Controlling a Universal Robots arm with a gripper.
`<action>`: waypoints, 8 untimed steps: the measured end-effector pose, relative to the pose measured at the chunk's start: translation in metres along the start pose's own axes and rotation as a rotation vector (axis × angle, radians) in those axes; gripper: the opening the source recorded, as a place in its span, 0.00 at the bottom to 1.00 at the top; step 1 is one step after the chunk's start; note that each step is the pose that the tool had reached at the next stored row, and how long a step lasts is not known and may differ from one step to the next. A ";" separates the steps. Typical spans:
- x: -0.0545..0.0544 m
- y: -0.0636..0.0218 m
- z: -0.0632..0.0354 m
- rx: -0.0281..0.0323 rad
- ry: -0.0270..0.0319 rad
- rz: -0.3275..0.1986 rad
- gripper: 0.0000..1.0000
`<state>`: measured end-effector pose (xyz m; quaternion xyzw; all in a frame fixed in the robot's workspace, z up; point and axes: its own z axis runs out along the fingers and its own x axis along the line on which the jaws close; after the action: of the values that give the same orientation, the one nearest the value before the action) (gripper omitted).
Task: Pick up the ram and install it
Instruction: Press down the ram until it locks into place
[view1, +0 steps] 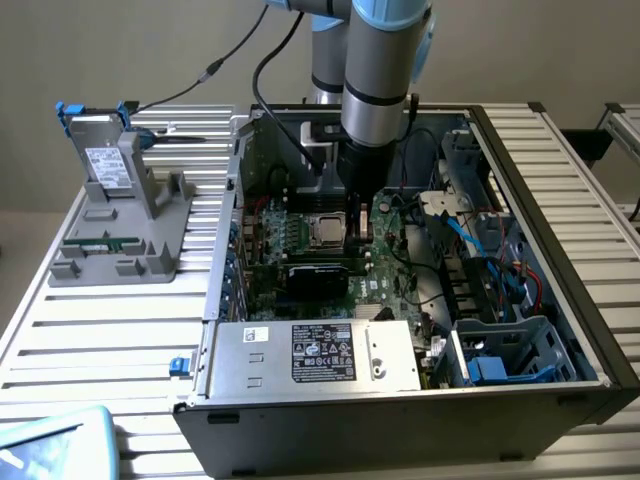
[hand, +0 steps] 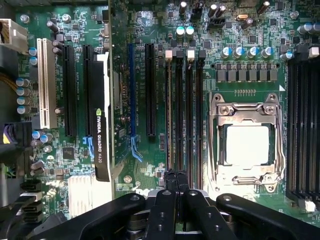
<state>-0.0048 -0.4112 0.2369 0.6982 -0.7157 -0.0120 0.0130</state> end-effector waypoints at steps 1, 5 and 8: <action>0.000 0.0000 0.0000 0.0000 -0.0001 0.000 0.11; 0.000 0.0001 -0.0003 -0.0001 0.0005 0.000 0.11; 0.000 0.0011 -0.0002 -0.0001 0.0002 0.000 0.11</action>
<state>-0.0059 -0.4107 0.2371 0.6982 -0.7157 -0.0119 0.0131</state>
